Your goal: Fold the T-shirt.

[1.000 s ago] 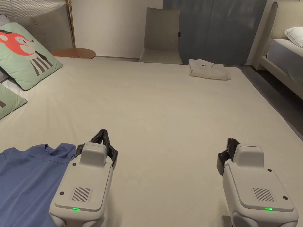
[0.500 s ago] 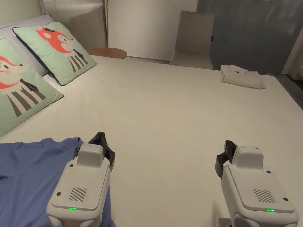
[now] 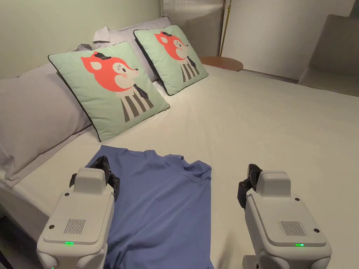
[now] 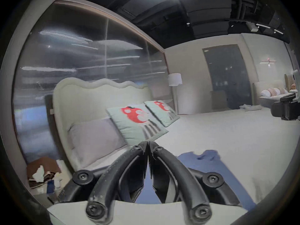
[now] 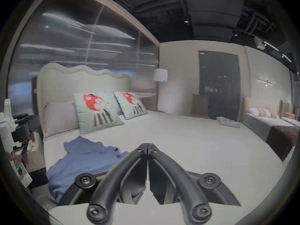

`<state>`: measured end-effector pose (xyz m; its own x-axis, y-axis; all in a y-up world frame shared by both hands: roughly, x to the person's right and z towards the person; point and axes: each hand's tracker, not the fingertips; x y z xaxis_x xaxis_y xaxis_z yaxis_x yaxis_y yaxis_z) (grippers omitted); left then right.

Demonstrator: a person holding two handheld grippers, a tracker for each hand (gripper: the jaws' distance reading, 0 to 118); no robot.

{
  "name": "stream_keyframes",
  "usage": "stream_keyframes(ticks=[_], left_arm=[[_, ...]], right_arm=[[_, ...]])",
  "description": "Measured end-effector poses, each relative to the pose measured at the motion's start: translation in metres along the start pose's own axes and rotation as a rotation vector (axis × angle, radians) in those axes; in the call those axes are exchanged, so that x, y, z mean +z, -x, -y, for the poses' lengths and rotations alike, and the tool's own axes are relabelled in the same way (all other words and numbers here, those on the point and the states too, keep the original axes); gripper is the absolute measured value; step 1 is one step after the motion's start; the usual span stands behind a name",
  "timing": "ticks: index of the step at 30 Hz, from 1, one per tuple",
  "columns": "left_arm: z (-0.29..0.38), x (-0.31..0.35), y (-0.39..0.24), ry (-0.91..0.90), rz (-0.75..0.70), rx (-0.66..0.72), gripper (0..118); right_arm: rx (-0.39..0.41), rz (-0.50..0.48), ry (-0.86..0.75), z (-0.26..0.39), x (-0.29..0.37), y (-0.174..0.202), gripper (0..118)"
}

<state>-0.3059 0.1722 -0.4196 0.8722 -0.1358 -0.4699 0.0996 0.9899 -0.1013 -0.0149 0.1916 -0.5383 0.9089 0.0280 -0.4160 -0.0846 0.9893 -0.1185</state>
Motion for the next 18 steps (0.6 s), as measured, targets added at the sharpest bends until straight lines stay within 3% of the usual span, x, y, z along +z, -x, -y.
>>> stream_keyframes(ticks=[6,13,17,18], left_arm=[[0.007,-0.001,0.021,0.04,-0.032,0.021,0],[0.011,-0.042,-0.009,0.306,0.159,0.06,3],[0.025,-0.079,-0.034,0.551,0.278,0.124,63],[0.029,-0.087,-0.038,0.601,0.304,0.139,70]], right_arm=[[0.008,-0.042,0.001,-0.002,-0.002,0.015,1],[0.013,-0.011,0.01,-0.002,-0.001,-0.004,1],[0.003,0.028,0.013,0.0,0.002,-0.022,1],[0.0,0.038,0.015,0.0,0.003,-0.026,1]])
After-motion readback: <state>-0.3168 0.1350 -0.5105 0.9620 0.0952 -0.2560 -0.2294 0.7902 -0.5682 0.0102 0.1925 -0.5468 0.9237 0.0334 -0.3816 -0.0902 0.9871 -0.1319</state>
